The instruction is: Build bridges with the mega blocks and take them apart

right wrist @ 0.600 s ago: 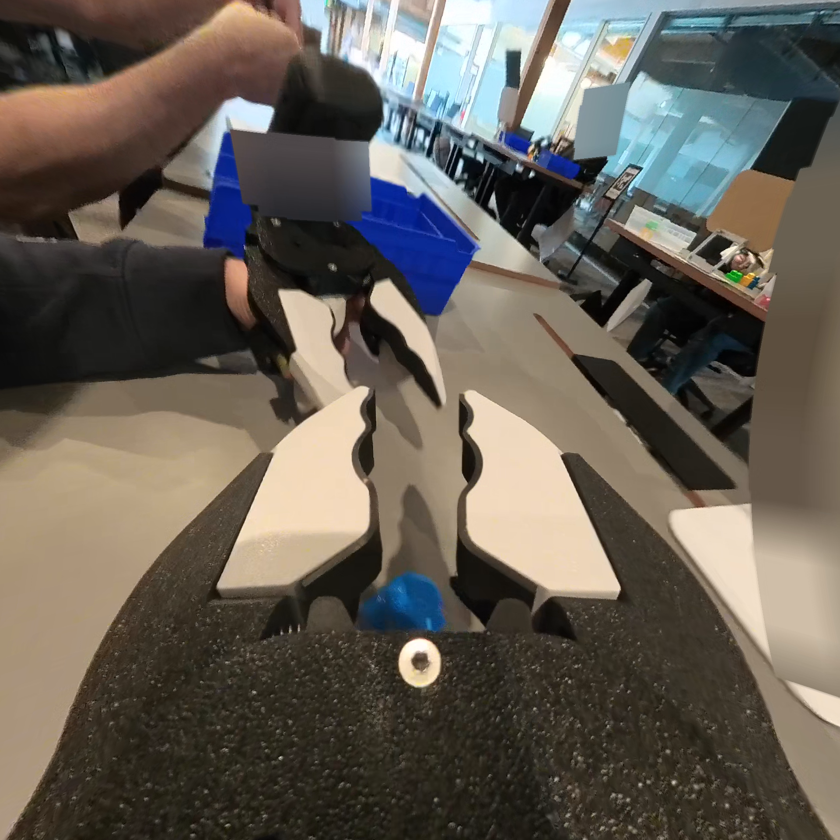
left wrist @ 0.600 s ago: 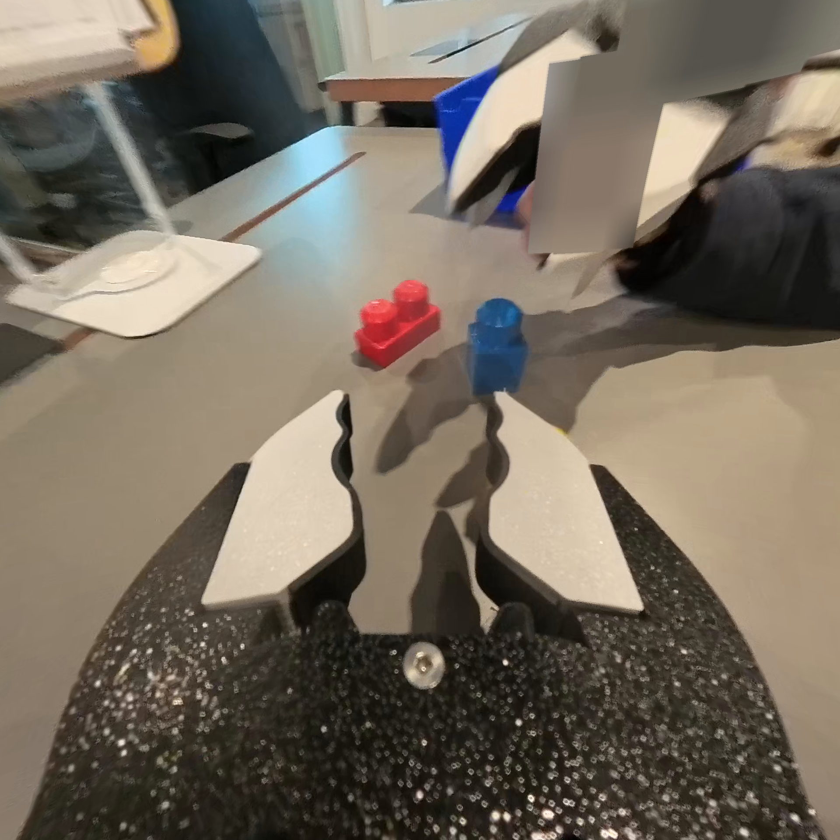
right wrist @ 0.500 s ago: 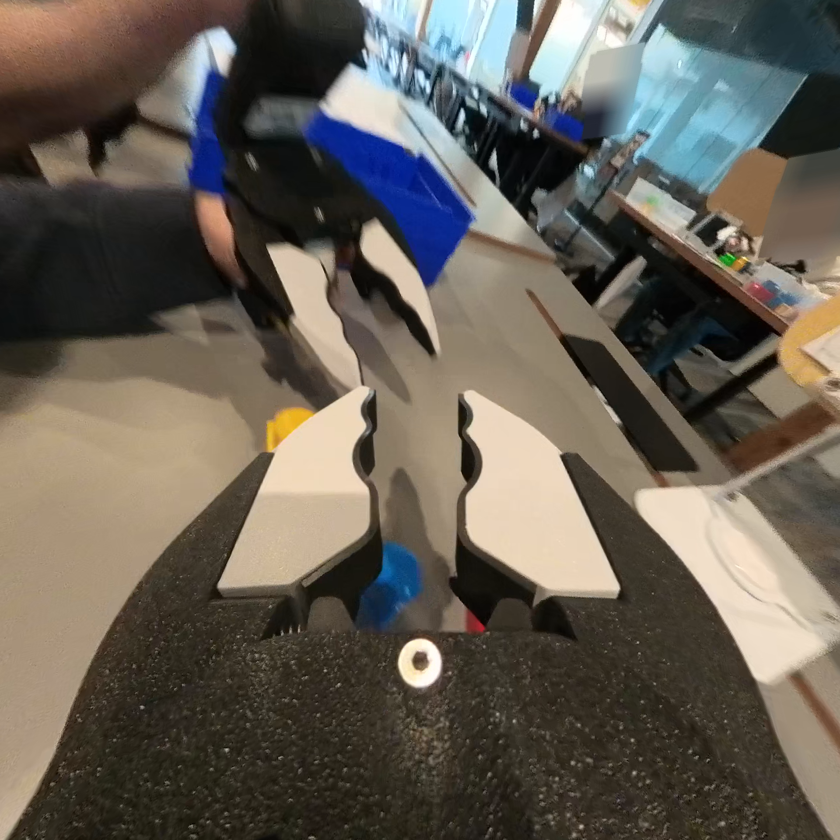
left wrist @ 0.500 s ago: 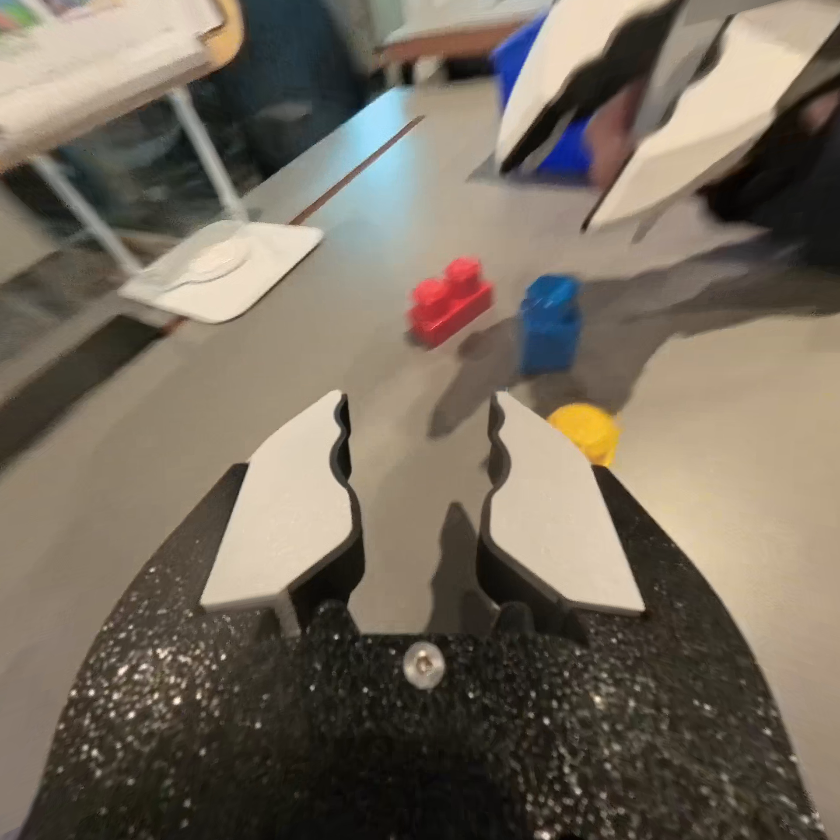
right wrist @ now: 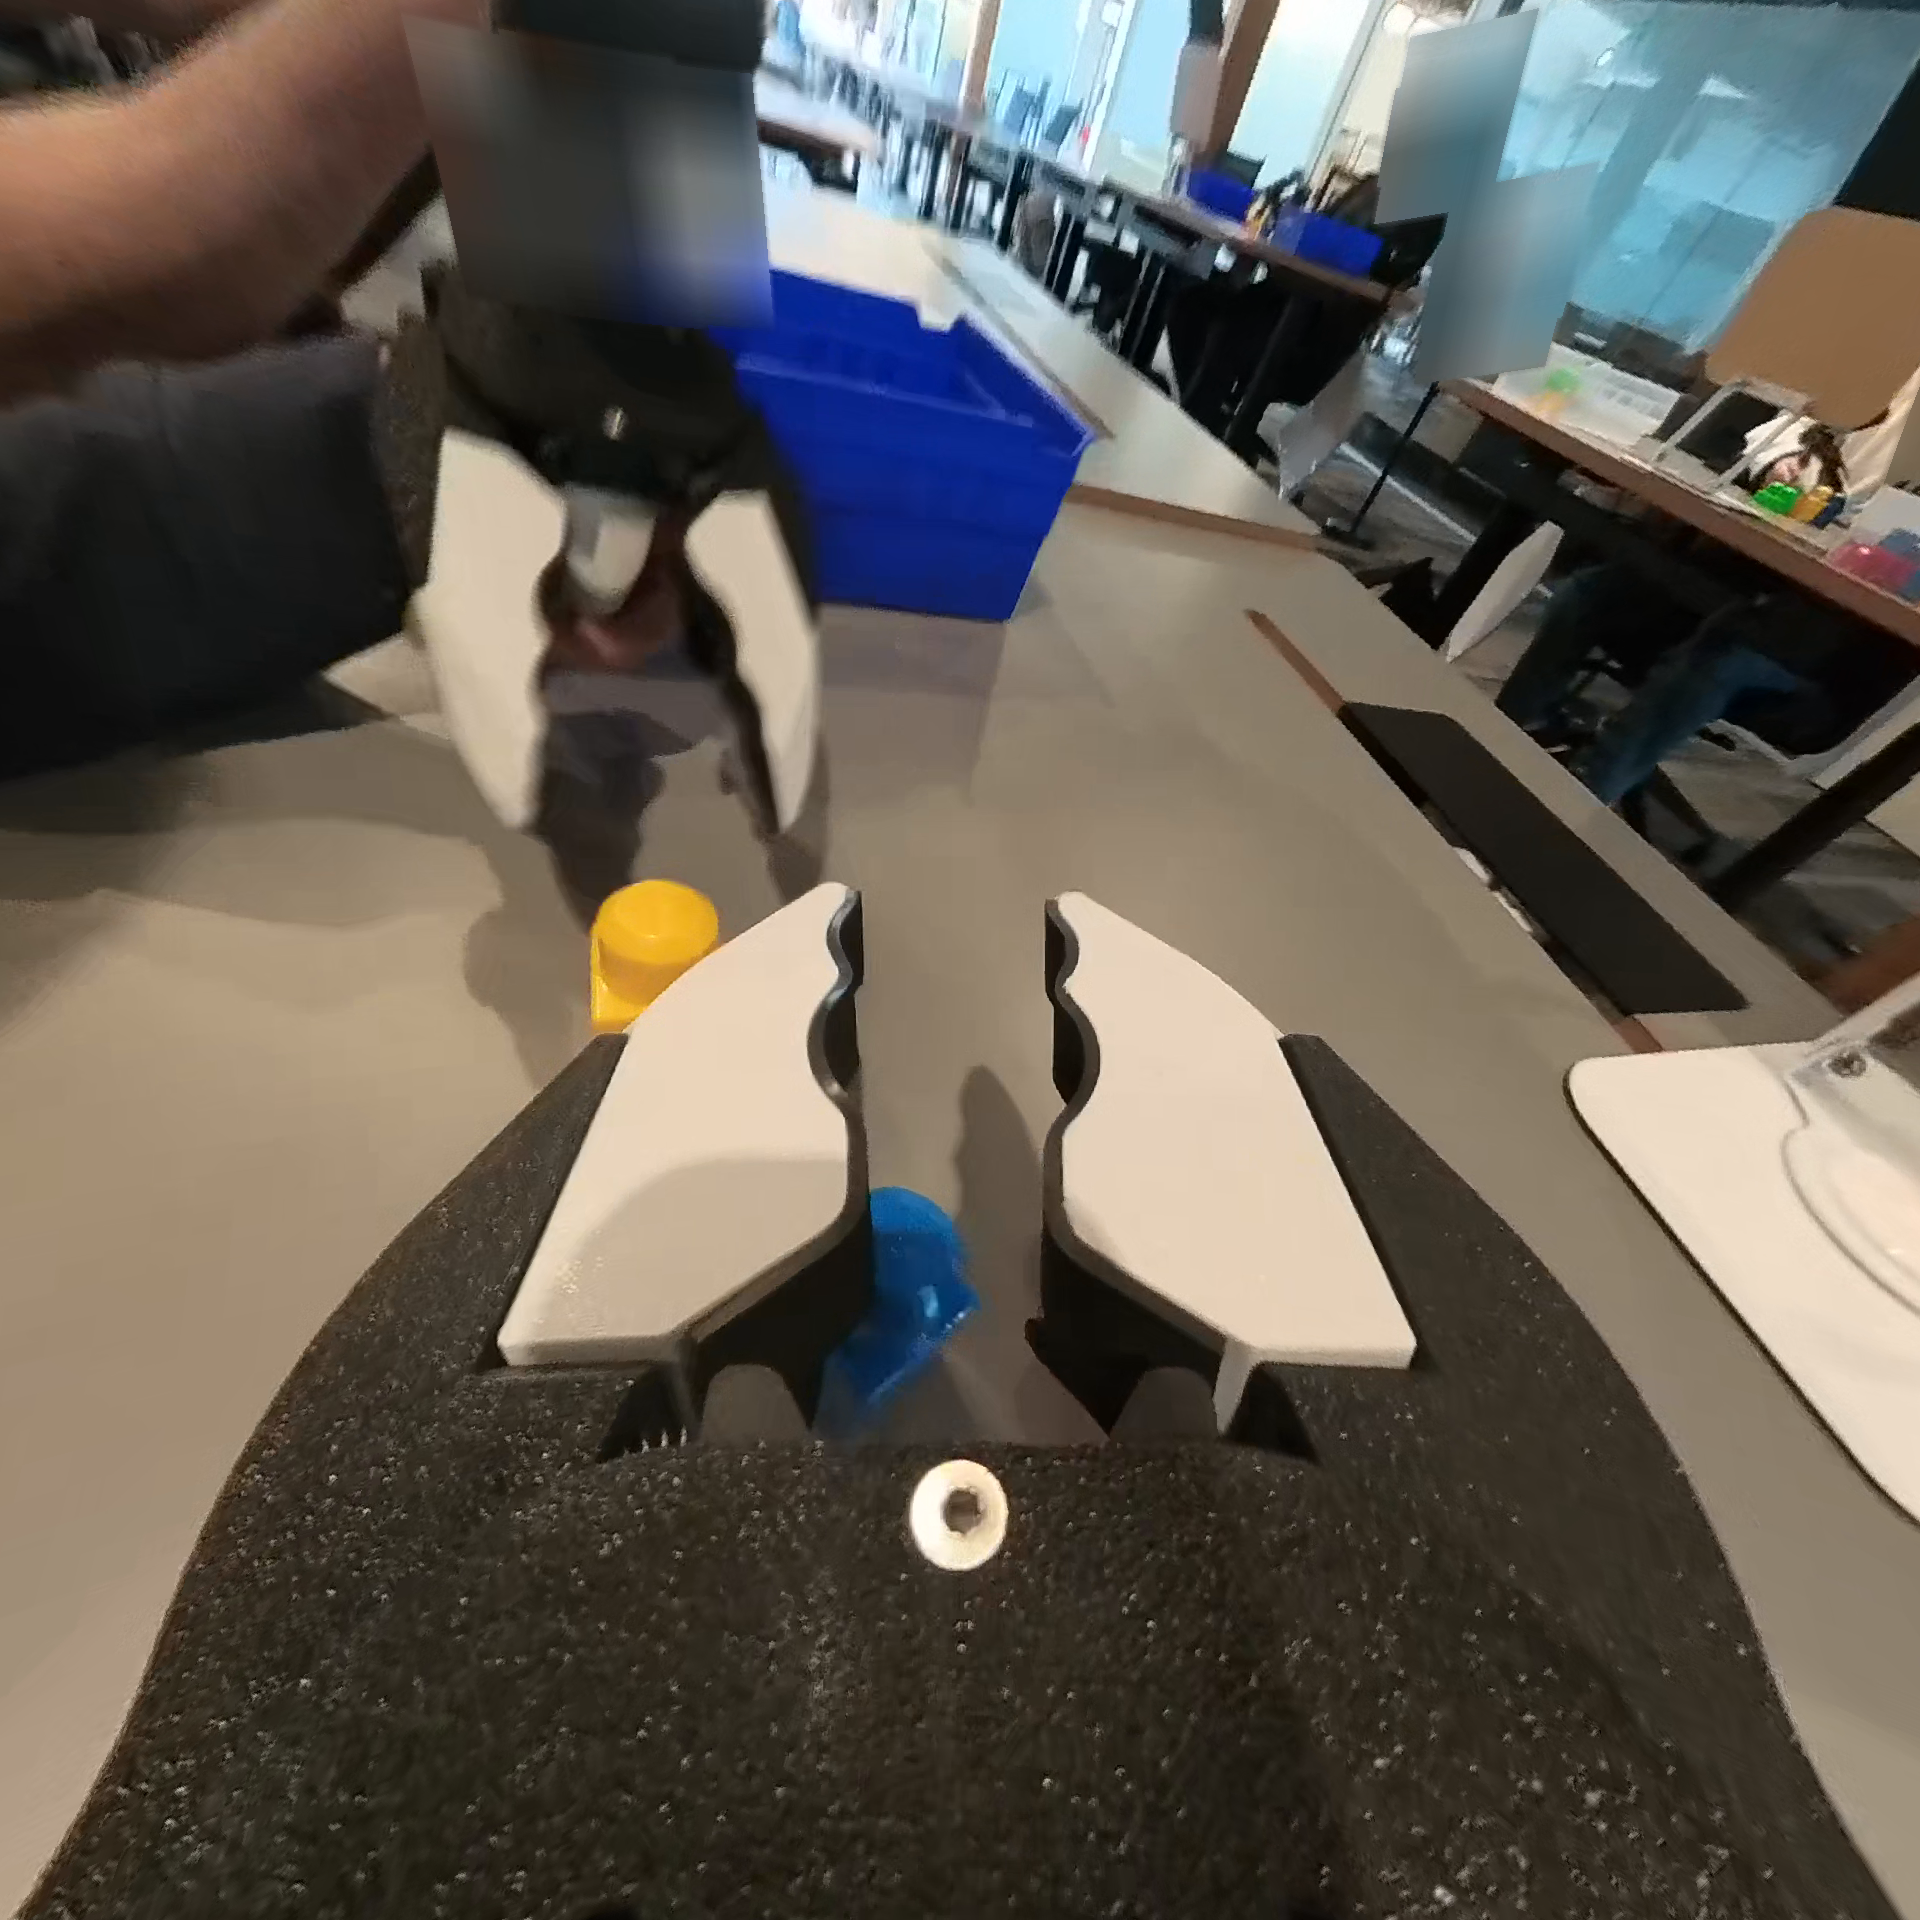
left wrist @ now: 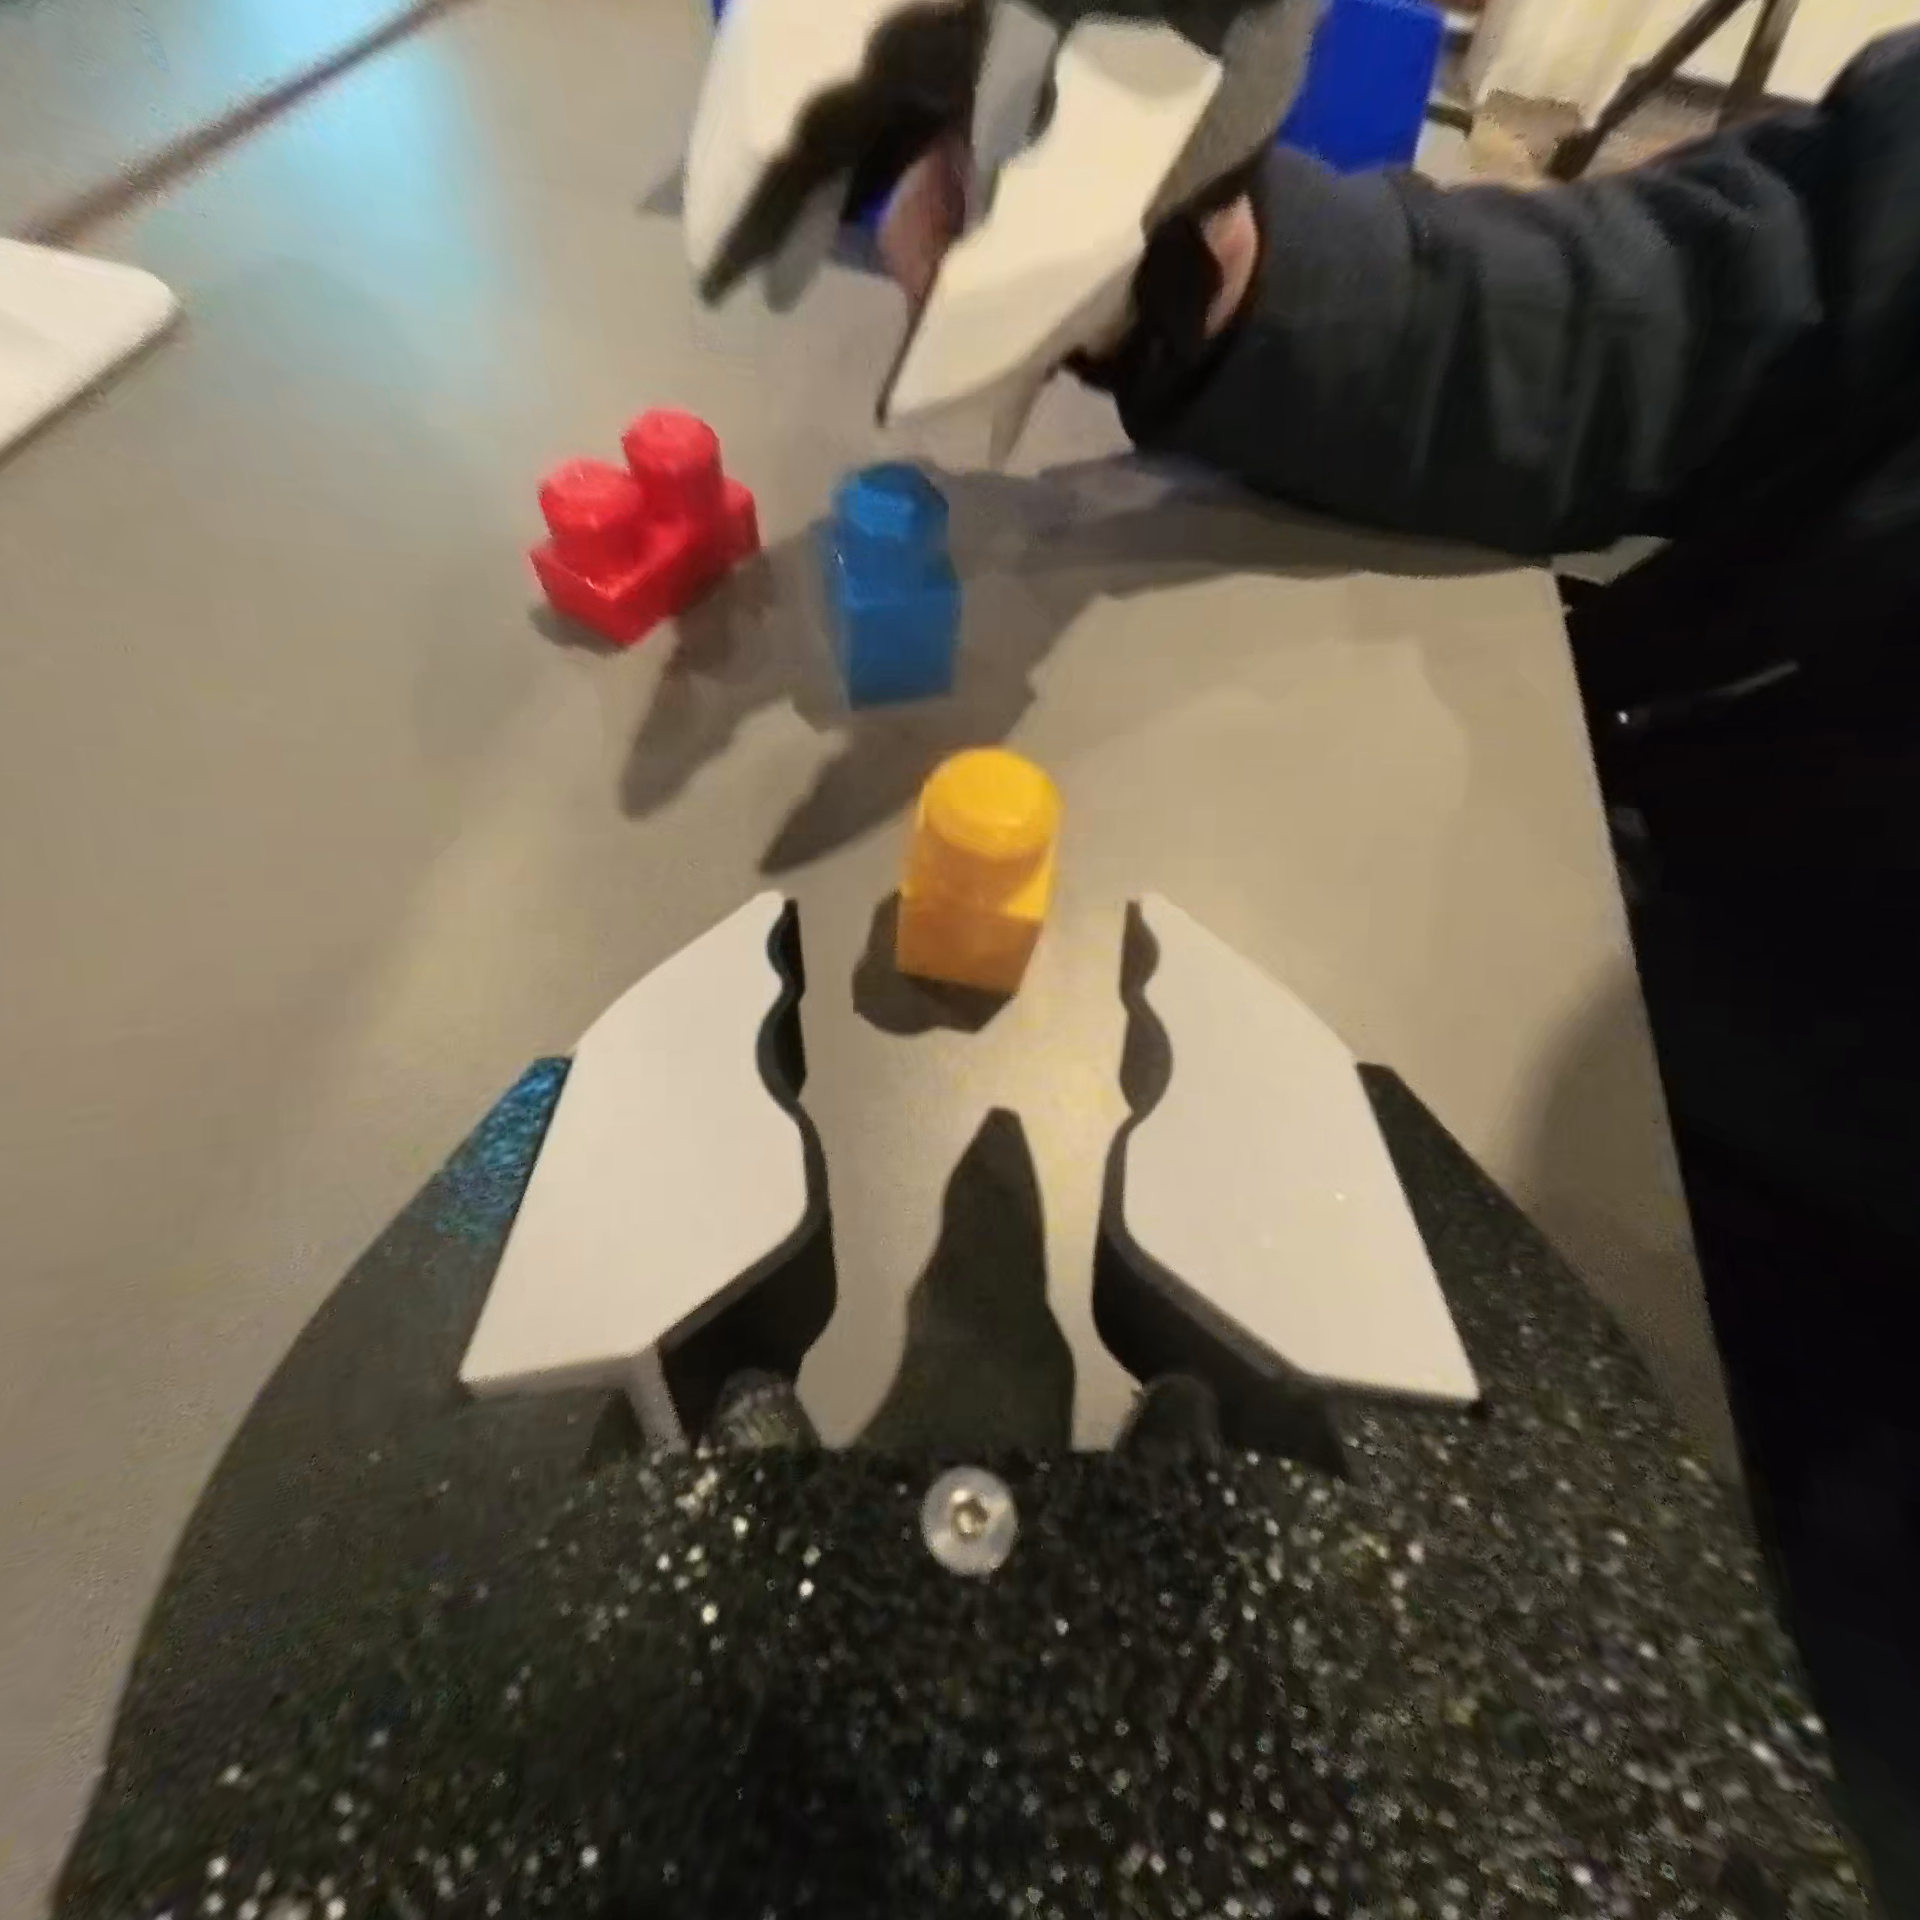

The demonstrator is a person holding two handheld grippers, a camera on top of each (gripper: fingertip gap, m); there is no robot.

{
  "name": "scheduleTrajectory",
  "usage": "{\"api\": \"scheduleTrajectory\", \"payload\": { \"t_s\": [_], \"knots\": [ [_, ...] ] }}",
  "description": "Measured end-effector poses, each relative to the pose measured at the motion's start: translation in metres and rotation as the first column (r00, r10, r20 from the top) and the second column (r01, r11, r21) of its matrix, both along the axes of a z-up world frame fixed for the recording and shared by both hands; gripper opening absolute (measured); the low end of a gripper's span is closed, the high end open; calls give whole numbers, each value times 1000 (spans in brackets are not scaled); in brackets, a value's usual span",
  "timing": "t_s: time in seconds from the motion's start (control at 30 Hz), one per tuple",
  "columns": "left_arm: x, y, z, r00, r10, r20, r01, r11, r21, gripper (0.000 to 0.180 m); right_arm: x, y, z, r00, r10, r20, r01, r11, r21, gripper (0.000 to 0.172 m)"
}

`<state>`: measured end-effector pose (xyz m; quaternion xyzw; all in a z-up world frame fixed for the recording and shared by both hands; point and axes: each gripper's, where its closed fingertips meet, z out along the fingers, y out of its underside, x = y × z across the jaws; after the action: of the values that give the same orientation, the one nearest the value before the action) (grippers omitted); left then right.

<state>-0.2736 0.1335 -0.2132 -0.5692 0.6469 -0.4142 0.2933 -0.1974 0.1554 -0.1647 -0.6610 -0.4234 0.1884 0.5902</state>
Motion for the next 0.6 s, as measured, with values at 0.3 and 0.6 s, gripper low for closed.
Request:
{"api": "scheduleTrajectory", "payload": {
  "t_s": [0.3,0.6],
  "knots": [
    [3,-4,-10,994,-82,67,88,992,-96,69,20,-1,4,989,59,-137,-61,998,-15,36],
    [15,-10,-14,990,-117,76,122,990,-73,65,33,-10,12,933,163,-320,-174,985,-6,38]
  ]
}}
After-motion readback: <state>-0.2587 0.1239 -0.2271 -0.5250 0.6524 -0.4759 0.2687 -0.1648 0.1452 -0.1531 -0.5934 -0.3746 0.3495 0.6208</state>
